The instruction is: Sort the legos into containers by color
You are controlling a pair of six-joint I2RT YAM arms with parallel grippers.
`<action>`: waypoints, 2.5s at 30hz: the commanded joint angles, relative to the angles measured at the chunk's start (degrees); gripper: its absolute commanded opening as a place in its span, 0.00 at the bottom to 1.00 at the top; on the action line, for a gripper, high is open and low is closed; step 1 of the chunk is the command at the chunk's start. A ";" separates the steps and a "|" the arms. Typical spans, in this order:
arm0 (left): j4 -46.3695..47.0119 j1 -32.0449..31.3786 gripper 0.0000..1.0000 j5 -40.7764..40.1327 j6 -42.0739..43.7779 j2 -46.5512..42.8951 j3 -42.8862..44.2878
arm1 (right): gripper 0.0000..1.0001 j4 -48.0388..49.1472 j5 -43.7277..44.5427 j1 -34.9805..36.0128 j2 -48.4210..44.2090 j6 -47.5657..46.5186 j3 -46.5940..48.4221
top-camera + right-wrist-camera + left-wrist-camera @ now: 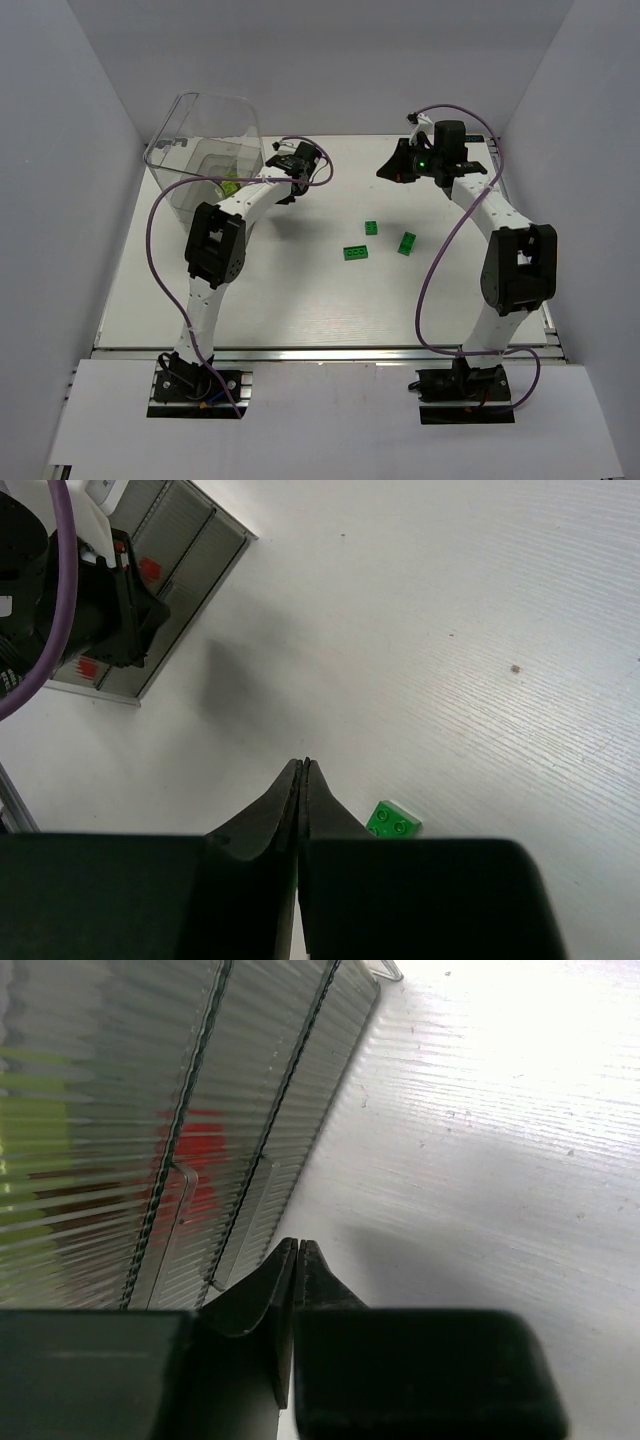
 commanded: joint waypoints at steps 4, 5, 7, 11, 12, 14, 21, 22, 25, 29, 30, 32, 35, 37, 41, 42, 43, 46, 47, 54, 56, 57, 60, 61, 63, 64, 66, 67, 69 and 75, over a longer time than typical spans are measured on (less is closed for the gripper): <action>-0.09 -0.65 0.14 -2.14 0.08 -0.67 0.10 | 0.00 0.46 -1.75 -0.11 -2.39 -0.94 -0.47; -0.27 -0.65 0.14 -3.28 -0.18 -0.67 0.01 | 0.00 0.46 -1.75 -0.11 -2.30 -0.85 -0.47; -0.79 -0.65 0.18 -4.43 -0.63 -0.58 -0.51 | 0.00 0.46 -1.84 -0.11 -2.21 -0.94 -0.65; -1.40 -0.65 0.27 -9.16 -1.41 0.03 -1.13 | 0.00 0.46 -2.01 -0.02 -1.86 -0.94 -0.65; -1.84 -0.65 0.28 -10.05 -1.77 0.12 -1.31 | 0.00 0.46 -2.01 -0.02 -1.77 -0.94 -0.47; -2.55 -0.65 0.28 -12.07 -2.99 0.65 -1.57 | 0.00 0.54 -2.19 -0.02 -1.51 -0.50 -0.56; -2.47 -0.65 0.29 -14.19 -3.61 2.05 -1.84 | 0.00 0.46 -2.28 -0.11 -1.42 -1.03 -0.29; -2.46 -0.65 0.29 -14.28 -3.70 2.32 -1.57 | 0.00 0.46 -2.28 -0.11 -1.33 -1.03 -0.29; -2.55 -0.65 0.31 -14.54 -3.88 3.02 -1.31 | 0.00 0.45 -2.36 -0.11 -1.33 -1.20 -0.12; -2.73 -0.65 0.35 -14.72 -4.32 3.46 -1.92 | 0.00 0.37 -2.36 -0.29 -1.25 -1.47 0.06; -2.82 -0.65 0.35 -15.06 -4.40 3.55 -1.92 | 0.00 0.37 -2.36 -0.37 -1.16 -1.55 0.06; -3.08 -0.65 0.35 -15.59 -4.76 3.81 -1.92 | 0.00 0.37 -2.54 -0.20 -0.98 -1.47 0.41; -3.34 -0.65 0.35 -15.94 -5.11 4.08 -1.92 | 0.00 0.37 -2.89 -0.20 -0.63 -1.29 0.93; -3.43 -0.65 0.30 -16.21 -5.46 4.25 -1.92 | 0.00 0.45 -2.89 -0.46 -0.37 -1.12 1.20; -3.08 -0.65 0.16 -14.81 -5.20 4.43 -2.01 | 0.00 0.28 -2.80 -0.37 -0.19 -1.38 1.46; -3.08 -0.65 0.11 -14.37 -4.94 4.52 -2.01 | 0.00 0.37 -2.72 -0.46 -0.28 -1.47 1.38; -2.91 -0.65 0.09 -13.93 -4.76 4.69 -2.01 | 0.00 0.28 -2.72 -0.29 -0.19 -1.47 1.38; -2.90 -1.18 0.04 -13.40 -4.58 4.96 -2.27 | 0.00 0.37 -2.72 -0.46 -0.19 -1.29 1.46; -2.90 -1.18 0.03 -13.48 -4.58 5.04 -2.45 | 0.00 0.45 -2.72 -0.55 -0.19 -1.29 1.46; -2.73 -1.18 0.00 -12.70 -4.32 4.78 -2.54 | 0.00 0.46 -2.80 -0.81 0.07 -1.29 1.73; -2.73 -1.18 0.00 -12.26 -4.23 4.69 -2.19 | 0.00 0.46 -2.98 -0.73 0.25 -1.20 1.90; -2.64 -1.18 0.00 -11.73 -4.06 4.43 -2.10 | 0.00 0.46 -2.98 -0.73 0.34 -1.20 1.90; -2.29 -1.79 0.00 -11.11 -3.79 4.34 -1.66 | 0.00 0.46 -2.98 -0.73 0.42 -1.12 2.08; -2.20 -2.49 0.00 -10.85 -3.79 3.99 -1.66 | 0.00 0.46 -2.89 -0.81 0.42 -1.12 2.08; -2.20 -3.19 0.00 -10.85 -3.70 3.99 -1.31 | 0.00 0.46 -3.07 -0.64 0.51 -1.20 1.99; -2.20 -3.98 0.00 -10.67 -3.62 3.73 -1.13 | 0.00 0.46 -3.16 -0.73 0.60 -1.29 1.99; -2.11 -4.60 0.00 -10.59 -3.44 3.55 -0.43 | 0.00 0.46 -3.33 -0.81 0.69 -1.29 1.82; -1.94 -5.21 0.00 -10.59 -3.26 3.29 -0.34 | 0.00 0.46 -3.24 -0.73 0.78 -1.29 1.73; -1.50 -5.74 0.00 -9.88 -2.65 3.20 -0.08 | 0.00 0.46 -3.33 -0.64 0.77 -1.38 1.82; -5.17 -6.36 0.02 -8.84 -5.10 2.59 2.45 | 0.00 0.37 -4.47 -0.55 0.69 -1.64 1.73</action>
